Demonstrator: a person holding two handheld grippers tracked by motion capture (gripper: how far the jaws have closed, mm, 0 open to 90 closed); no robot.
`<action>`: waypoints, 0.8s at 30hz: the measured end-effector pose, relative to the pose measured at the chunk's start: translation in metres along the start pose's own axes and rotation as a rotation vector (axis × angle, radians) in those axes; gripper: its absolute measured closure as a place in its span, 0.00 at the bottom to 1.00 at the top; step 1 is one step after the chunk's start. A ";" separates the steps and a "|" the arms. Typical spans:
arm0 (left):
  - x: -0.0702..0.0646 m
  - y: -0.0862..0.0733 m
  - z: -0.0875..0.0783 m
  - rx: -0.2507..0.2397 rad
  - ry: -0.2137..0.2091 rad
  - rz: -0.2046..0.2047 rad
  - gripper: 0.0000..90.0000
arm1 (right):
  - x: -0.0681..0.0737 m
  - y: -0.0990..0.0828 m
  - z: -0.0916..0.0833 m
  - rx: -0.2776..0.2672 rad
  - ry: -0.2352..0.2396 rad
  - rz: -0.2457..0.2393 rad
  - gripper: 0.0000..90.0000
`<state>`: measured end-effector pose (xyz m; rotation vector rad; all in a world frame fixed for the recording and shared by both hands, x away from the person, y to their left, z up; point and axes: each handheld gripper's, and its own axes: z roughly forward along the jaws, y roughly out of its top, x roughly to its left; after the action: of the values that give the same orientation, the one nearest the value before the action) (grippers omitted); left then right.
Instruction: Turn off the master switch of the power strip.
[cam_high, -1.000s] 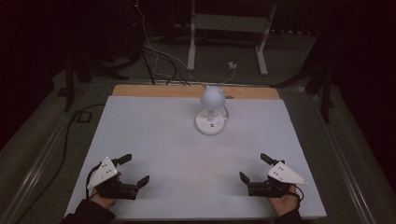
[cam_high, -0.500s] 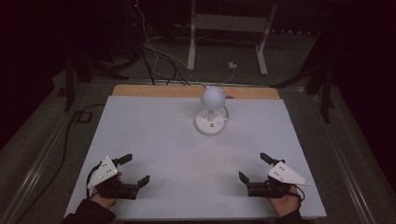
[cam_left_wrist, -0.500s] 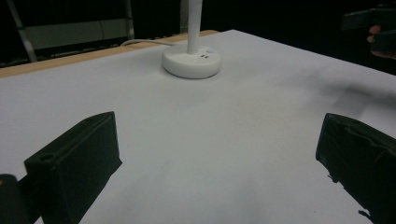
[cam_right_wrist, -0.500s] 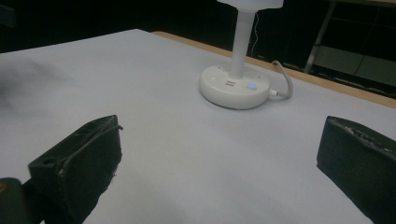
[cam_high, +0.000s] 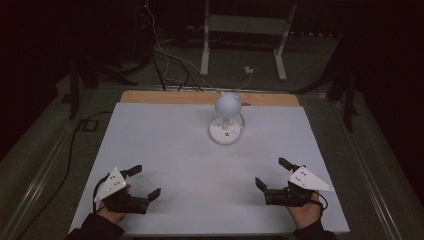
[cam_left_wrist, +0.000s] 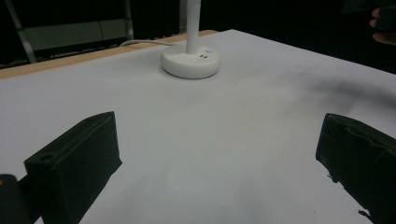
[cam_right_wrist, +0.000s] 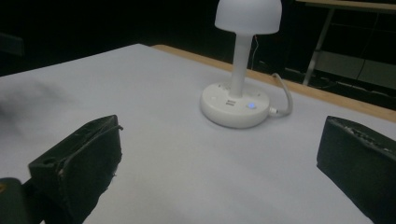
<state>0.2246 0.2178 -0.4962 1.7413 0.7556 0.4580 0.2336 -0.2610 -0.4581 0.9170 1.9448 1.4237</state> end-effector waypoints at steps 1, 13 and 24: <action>0.000 0.000 0.000 0.001 0.002 0.000 0.00 | -0.001 0.002 0.001 -0.003 0.004 0.002 0.00; 0.000 0.000 0.000 0.004 0.003 0.002 0.00 | -0.009 0.022 0.017 -0.002 0.010 -0.011 0.00; 0.000 0.000 0.000 0.002 0.002 -0.002 0.00 | -0.013 0.034 0.040 0.006 0.041 -0.004 0.00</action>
<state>0.2247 0.2183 -0.4961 1.7425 0.7594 0.4578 0.2785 -0.2411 -0.4359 0.8920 1.9808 1.4460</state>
